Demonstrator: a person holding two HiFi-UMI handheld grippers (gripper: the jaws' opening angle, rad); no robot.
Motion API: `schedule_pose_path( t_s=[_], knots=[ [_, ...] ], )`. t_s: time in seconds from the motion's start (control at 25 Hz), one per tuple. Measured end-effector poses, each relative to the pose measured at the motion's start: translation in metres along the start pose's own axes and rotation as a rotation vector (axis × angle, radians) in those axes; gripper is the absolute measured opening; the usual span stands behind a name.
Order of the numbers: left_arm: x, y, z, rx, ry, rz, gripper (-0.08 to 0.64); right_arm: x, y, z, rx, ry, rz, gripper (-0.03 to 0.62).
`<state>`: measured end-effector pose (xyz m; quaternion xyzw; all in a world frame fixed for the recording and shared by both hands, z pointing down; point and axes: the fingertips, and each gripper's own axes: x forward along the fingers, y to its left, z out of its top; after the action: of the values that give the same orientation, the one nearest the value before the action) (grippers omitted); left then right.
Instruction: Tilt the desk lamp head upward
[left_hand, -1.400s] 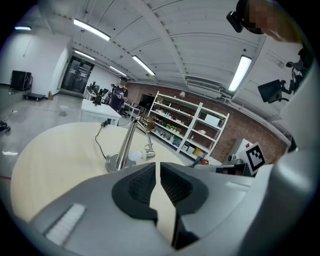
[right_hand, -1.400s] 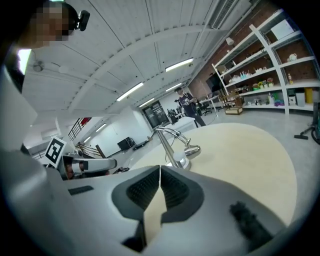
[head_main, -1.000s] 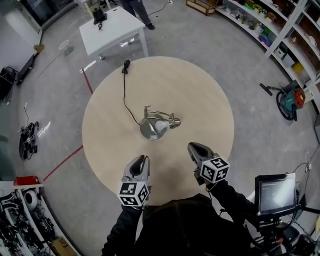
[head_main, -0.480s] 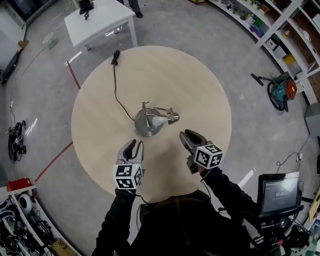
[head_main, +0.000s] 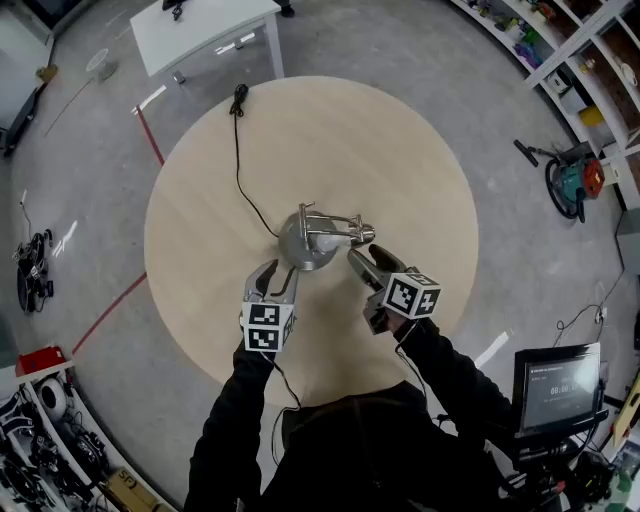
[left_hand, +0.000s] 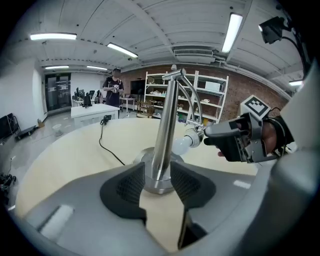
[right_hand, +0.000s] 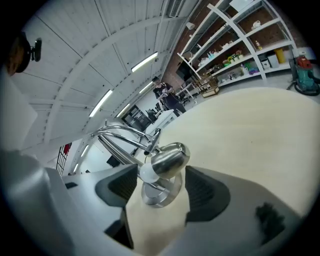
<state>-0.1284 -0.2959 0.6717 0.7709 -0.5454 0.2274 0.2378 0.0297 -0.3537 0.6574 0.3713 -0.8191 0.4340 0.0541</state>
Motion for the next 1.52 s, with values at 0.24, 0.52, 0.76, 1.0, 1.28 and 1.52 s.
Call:
schedule_pose_path(
  t_s=[0.24, 0.52, 0.76, 1.0, 1.28, 1.52],
  knots=[
    [0.021, -0.005, -0.013, 0.009, 0.038, -0.016, 0.166, 0.007, 0.001, -0.003, 0.078, 0.002, 0.005, 0.296],
    [0.028, -0.014, -0.021, -0.004, 0.064, -0.035, 0.166, 0.008, -0.004, 0.001, 0.142, -0.024, 0.012, 0.296],
    [0.030, -0.017, -0.030, -0.005, 0.079, -0.028, 0.166, 0.012, 0.002, 0.001, 0.129, -0.026, 0.033, 0.296],
    [0.032, -0.023, -0.040, -0.004, 0.106, -0.042, 0.164, 0.011, 0.003, 0.000, 0.151, -0.032, 0.056, 0.295],
    [0.031, -0.024, -0.040, -0.034, 0.097, -0.031, 0.163, 0.007, 0.002, -0.003, 0.157, -0.029, 0.048, 0.295],
    [0.040, -0.019, -0.039, -0.040, 0.106, -0.026, 0.163, 0.006, -0.004, 0.007, 0.130, -0.036, -0.006, 0.295]
  ],
)
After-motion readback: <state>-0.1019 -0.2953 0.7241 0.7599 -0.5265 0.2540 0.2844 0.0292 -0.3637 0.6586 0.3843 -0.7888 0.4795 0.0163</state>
